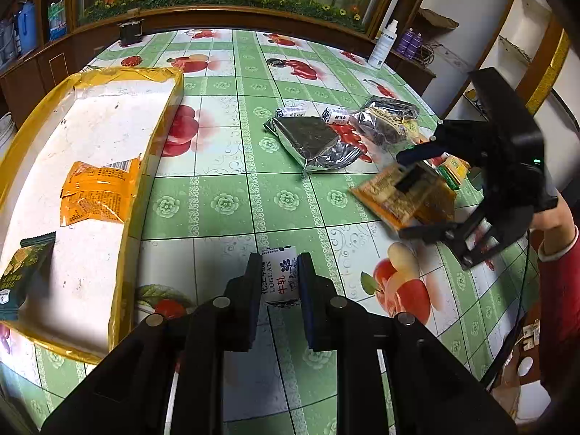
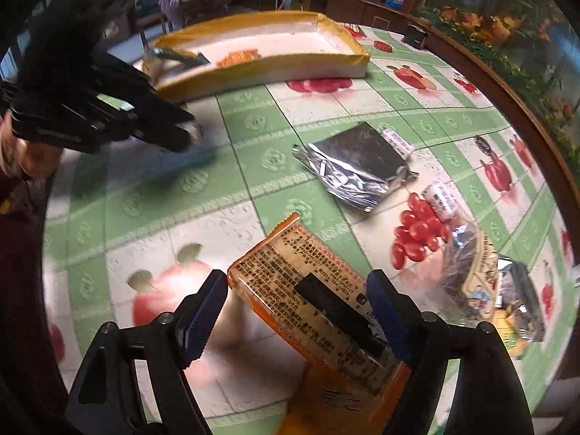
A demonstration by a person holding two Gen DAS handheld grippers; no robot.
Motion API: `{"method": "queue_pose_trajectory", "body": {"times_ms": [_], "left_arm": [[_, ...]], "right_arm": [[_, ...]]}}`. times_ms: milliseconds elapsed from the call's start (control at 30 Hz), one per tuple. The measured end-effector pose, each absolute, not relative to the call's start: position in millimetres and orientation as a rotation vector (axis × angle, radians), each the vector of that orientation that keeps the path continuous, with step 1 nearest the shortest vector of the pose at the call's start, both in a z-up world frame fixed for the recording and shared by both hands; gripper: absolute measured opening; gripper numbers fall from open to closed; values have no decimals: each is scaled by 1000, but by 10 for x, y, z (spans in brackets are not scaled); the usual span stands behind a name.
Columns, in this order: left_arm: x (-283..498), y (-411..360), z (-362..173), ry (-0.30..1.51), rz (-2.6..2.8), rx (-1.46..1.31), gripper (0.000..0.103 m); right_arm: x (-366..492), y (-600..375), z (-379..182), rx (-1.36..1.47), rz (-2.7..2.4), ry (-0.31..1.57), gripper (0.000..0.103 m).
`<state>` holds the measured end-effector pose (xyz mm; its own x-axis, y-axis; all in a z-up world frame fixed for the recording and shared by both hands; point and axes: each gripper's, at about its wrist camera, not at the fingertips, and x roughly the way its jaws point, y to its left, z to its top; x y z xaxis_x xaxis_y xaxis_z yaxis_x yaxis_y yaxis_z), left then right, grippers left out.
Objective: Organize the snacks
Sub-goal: 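Grasp the long cracker pack with the right gripper and lift it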
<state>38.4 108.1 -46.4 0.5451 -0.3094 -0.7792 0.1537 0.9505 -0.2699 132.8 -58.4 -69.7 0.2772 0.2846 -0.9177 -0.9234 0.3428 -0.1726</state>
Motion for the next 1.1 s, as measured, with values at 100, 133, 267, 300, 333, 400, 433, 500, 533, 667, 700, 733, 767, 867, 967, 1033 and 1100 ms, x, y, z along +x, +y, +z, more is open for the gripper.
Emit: {"method": "queue_pose_trajectory", "body": {"times_ms": [100, 133, 267, 300, 333, 400, 433, 500, 533, 667, 700, 733, 767, 867, 967, 1033, 1100], "left_arm": [[364, 1122, -447, 957, -272, -204, 16], [361, 1131, -442, 955, -269, -209, 16], [355, 1142, -431, 957, -268, -216, 17], [347, 1143, -428, 960, -270, -215, 17], [336, 1144, -422, 959, -273, -213, 17], [310, 1160, -403, 952, -275, -211, 17], [303, 1170, -394, 948, -277, -215, 17], [296, 1203, -386, 943, -278, -229, 17], [299, 1208, -386, 943, -281, -235, 17], [303, 1201, -390, 948, -293, -246, 17], [297, 1197, -385, 946, -294, -243, 17], [290, 1197, -376, 944, -294, -242, 17], [286, 1197, -367, 941, -293, -243, 17], [299, 1210, -364, 939, -292, -255, 17], [320, 1192, -390, 947, -294, -252, 17], [333, 1182, -413, 955, -296, -252, 17], [341, 1189, -425, 956, -294, -256, 17]], "right_arm": [[1426, -552, -766, -882, 897, 976, 86], [1462, -517, -790, -865, 874, 990, 87], [1545, -430, -668, -590, 912, 989, 75], [1528, -415, -608, -531, 947, 974, 75], [1483, -411, -546, -521, 972, 944, 77], [1395, -416, -455, -587, 991, 896, 77], [1364, -440, -433, -632, 982, 885, 78], [1343, -533, -426, -703, 973, 904, 81], [1344, -592, -429, -735, 958, 906, 81], [1473, -825, -521, -778, 865, 965, 82], [1530, -874, -570, -780, 847, 998, 82], [1581, -919, -633, -780, 829, 1027, 82], [1628, -950, -689, -771, 811, 1062, 82], [1722, -1022, -790, -646, 809, 1143, 87], [1513, -928, -670, -521, 990, 1121, 87], [1324, -837, -544, -480, 1120, 1076, 85], [1246, -758, -476, -510, 1104, 1030, 85]]}}
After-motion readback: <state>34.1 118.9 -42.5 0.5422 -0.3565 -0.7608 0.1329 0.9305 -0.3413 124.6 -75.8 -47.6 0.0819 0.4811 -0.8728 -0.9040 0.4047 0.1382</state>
